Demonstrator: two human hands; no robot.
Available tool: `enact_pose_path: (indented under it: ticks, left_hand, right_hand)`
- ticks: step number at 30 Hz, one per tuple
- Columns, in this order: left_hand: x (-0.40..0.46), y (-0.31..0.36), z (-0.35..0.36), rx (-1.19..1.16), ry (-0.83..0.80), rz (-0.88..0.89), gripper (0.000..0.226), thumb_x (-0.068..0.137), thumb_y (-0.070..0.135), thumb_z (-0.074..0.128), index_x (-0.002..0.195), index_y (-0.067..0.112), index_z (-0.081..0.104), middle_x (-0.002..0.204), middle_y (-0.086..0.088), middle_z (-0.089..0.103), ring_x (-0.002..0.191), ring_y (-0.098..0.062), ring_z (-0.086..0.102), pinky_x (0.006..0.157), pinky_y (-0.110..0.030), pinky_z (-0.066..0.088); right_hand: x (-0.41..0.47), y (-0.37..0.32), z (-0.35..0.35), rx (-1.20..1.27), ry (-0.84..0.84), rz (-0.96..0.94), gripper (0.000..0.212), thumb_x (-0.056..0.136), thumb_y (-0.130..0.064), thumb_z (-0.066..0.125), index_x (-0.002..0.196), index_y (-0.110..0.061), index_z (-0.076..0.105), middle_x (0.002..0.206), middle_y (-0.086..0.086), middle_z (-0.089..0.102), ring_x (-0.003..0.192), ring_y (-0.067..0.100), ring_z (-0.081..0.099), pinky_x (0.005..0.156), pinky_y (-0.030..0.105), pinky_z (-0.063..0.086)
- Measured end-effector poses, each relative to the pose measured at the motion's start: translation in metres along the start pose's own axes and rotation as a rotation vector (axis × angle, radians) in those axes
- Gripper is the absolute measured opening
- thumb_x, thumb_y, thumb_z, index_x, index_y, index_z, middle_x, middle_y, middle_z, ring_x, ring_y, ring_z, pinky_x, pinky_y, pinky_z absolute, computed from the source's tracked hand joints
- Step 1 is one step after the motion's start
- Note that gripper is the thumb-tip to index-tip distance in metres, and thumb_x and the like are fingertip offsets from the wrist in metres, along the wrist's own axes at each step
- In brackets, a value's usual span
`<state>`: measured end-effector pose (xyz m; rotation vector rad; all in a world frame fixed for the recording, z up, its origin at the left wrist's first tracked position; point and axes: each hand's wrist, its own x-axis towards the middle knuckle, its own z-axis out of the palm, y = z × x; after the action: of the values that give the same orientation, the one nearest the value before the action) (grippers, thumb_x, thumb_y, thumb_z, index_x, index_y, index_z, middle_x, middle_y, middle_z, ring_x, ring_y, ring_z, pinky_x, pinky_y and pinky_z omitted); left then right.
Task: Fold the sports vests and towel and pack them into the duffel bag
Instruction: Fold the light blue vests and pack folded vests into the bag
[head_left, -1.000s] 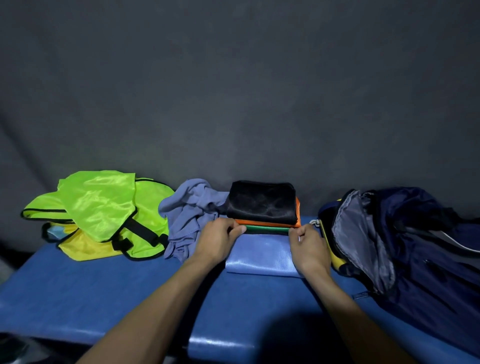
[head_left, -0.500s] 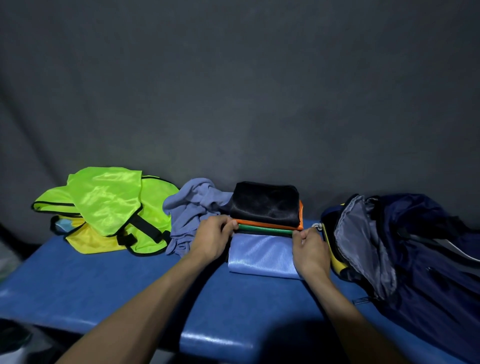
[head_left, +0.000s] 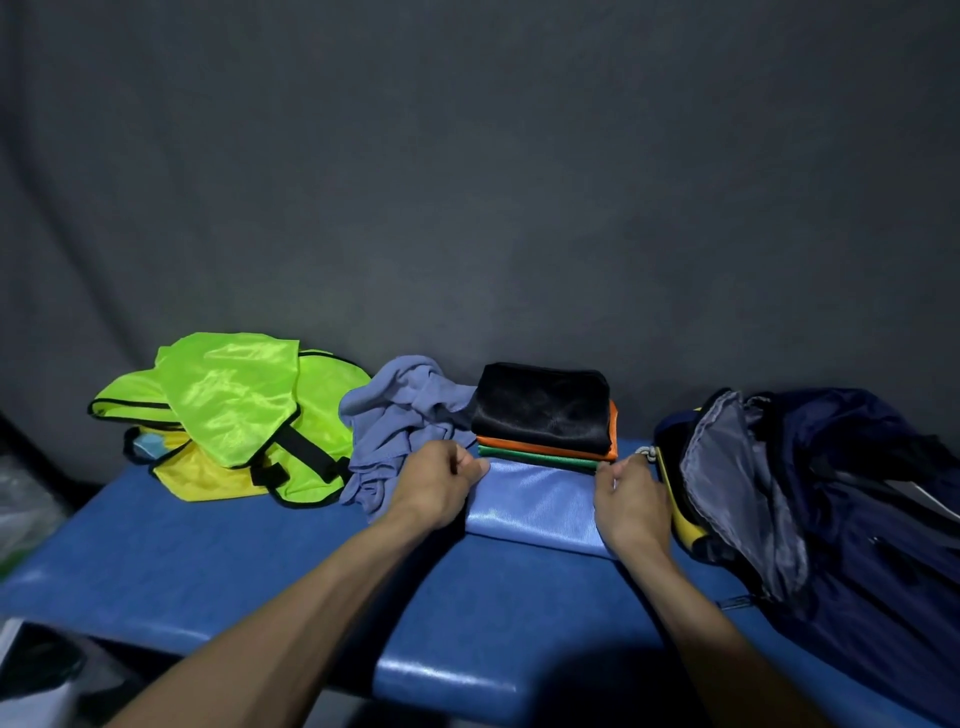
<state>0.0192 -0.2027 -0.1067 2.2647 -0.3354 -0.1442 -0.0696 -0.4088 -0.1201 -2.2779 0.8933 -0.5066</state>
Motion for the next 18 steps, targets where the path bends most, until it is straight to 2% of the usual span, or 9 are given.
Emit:
enact_pose_path:
  ticks: [7, 9, 12, 15, 16, 18]
  left_hand:
    - [-0.007, 0.004, 0.000, -0.073, 0.068, -0.029, 0.028, 0.092, 0.033, 0.075, 0.072, 0.018, 0.062, 0.063, 0.007, 0.060, 0.061, -0.007, 0.054, 0.050, -0.011, 0.037]
    - [-0.009, 0.007, -0.003, -0.031, 0.042, -0.032, 0.028, 0.091, 0.036, 0.074, 0.076, 0.015, 0.065, 0.066, 0.007, 0.062, 0.065, -0.007, 0.056, 0.053, -0.013, 0.039]
    - [-0.014, 0.010, -0.008, 0.048, 0.007, -0.022, 0.028, 0.092, 0.037, 0.074, 0.074, 0.017, 0.065, 0.069, 0.007, 0.065, 0.069, -0.008, 0.059, 0.056, -0.023, 0.040]
    - [-0.018, 0.013, -0.007, 0.121, 0.013, 0.016, 0.031, 0.092, 0.033, 0.073, 0.067, 0.019, 0.062, 0.063, 0.010, 0.062, 0.065, -0.007, 0.058, 0.055, -0.021, 0.037]
    - [-0.018, 0.015, -0.006, 0.103, 0.009, 0.003, 0.032, 0.092, 0.032, 0.072, 0.065, 0.019, 0.062, 0.060, 0.010, 0.060, 0.062, -0.007, 0.056, 0.053, -0.019, 0.037]
    - [-0.014, 0.016, -0.006, -0.124, -0.037, -0.098, 0.034, 0.091, 0.028, 0.074, 0.060, 0.018, 0.064, 0.055, 0.008, 0.057, 0.056, -0.010, 0.053, 0.055, -0.020, 0.042]
  right_hand:
    - [-0.001, -0.002, 0.000, 0.013, 0.002, -0.019, 0.024, 0.105, -0.026, 0.048, 0.095, -0.005, 0.053, 0.072, 0.001, 0.053, 0.063, 0.023, 0.043, 0.062, 0.037, 0.033]
    - [-0.002, -0.002, -0.001, 0.016, 0.001, -0.022, 0.025, 0.106, -0.026, 0.048, 0.095, -0.005, 0.053, 0.073, 0.001, 0.054, 0.061, 0.020, 0.041, 0.062, 0.036, 0.032]
    - [-0.002, -0.001, -0.001, 0.017, 0.000, -0.020, 0.025, 0.105, -0.027, 0.048, 0.095, -0.005, 0.053, 0.074, 0.001, 0.055, 0.062, 0.020, 0.042, 0.062, 0.037, 0.033]
    - [-0.001, -0.001, 0.001, 0.019, -0.002, -0.011, 0.025, 0.105, -0.028, 0.049, 0.095, -0.005, 0.053, 0.075, 0.002, 0.055, 0.065, 0.023, 0.045, 0.062, 0.037, 0.034]
    - [-0.001, -0.001, 0.001, 0.022, -0.003, -0.007, 0.025, 0.105, -0.027, 0.049, 0.096, -0.005, 0.053, 0.076, 0.002, 0.056, 0.066, 0.024, 0.046, 0.062, 0.037, 0.035]
    - [-0.001, 0.000, 0.002, 0.026, -0.007, -0.005, 0.024, 0.105, -0.027, 0.049, 0.096, -0.005, 0.053, 0.078, 0.004, 0.058, 0.067, 0.025, 0.047, 0.062, 0.037, 0.036]
